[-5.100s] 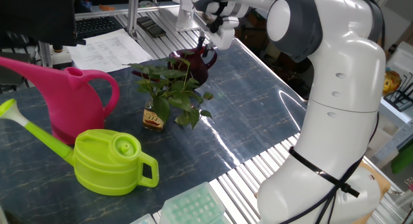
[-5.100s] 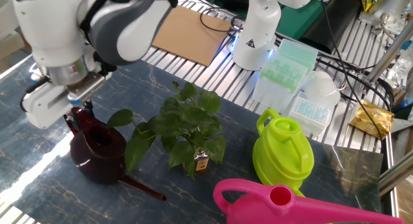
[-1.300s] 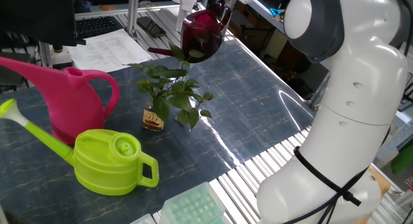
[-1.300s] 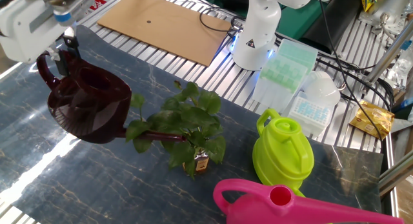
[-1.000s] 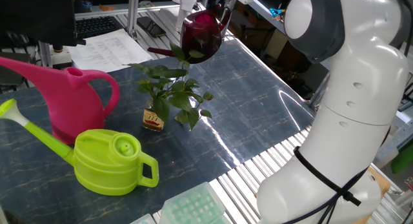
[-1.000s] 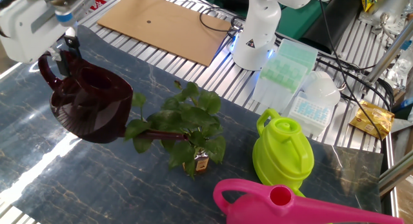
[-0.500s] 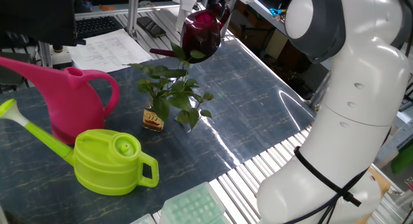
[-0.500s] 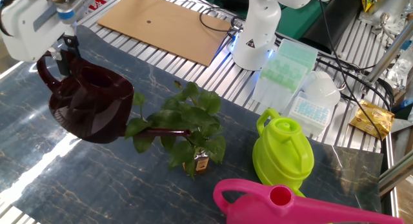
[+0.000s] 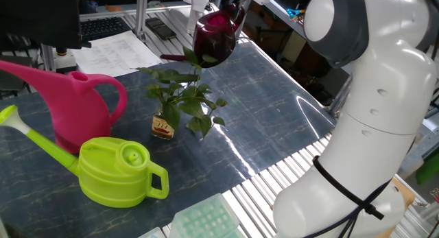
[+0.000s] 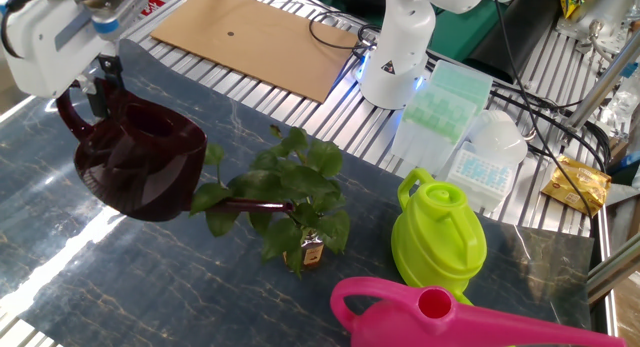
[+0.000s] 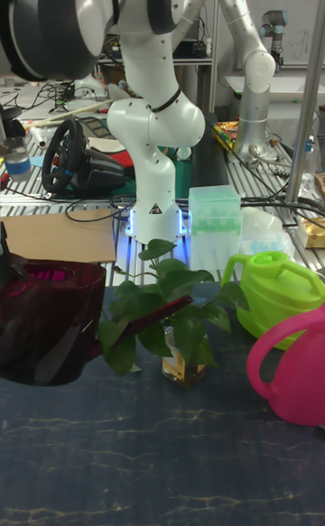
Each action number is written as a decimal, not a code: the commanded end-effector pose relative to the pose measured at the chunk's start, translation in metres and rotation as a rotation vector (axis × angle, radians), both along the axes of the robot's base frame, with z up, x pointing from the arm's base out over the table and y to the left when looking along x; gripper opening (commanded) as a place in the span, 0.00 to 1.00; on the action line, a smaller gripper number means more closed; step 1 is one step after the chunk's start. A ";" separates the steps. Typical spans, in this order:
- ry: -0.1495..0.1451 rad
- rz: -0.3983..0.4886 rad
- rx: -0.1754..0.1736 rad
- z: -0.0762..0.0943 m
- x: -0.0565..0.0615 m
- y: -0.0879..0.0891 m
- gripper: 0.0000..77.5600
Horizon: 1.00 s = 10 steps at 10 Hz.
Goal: Water the plant
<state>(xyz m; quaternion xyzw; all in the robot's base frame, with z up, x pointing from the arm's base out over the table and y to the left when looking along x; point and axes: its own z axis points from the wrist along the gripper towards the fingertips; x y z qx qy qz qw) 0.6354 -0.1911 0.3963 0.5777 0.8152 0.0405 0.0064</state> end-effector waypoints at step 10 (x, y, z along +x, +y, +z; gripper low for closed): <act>0.023 0.084 0.005 0.049 -0.012 -0.013 0.02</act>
